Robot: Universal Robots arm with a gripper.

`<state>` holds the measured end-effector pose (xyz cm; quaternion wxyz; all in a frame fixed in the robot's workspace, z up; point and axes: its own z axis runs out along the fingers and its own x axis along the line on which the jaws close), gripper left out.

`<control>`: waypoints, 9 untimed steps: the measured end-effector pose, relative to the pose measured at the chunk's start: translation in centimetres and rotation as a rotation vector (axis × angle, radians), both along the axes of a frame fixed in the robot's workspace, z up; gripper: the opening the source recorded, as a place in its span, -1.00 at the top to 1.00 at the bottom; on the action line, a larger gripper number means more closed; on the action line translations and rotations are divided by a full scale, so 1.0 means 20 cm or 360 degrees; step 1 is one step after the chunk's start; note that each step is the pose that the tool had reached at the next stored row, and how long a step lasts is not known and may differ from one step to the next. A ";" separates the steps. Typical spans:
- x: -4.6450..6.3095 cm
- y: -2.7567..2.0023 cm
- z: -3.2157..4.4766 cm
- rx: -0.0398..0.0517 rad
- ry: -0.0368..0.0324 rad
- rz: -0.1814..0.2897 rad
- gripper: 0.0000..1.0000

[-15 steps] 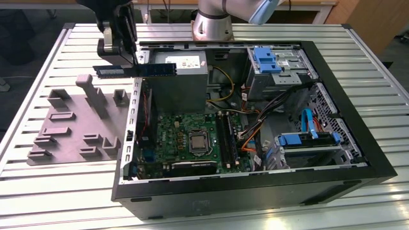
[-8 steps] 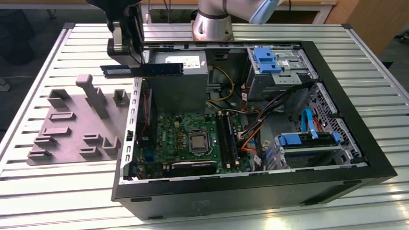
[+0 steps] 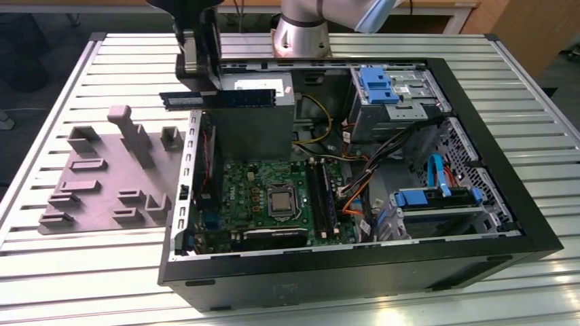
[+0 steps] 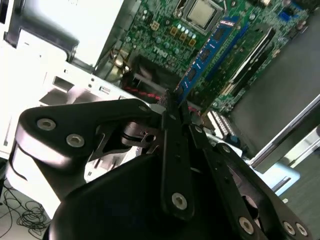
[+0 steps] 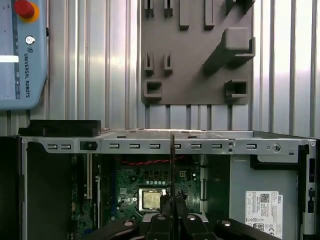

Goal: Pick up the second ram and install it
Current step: 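Pick up the second ram and move it above second insertion slot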

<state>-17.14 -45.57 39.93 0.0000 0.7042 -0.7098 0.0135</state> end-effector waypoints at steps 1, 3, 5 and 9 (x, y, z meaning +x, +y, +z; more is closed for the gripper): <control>0.02 0.000 0.000 0.0000 0.0000 0.0000 0.73; 0.06 0.000 0.000 0.0000 0.0000 0.0000 0.73; 0.10 0.000 0.000 0.0000 0.0000 0.0000 0.73; 0.18 0.000 0.000 0.0000 0.0000 0.0000 0.73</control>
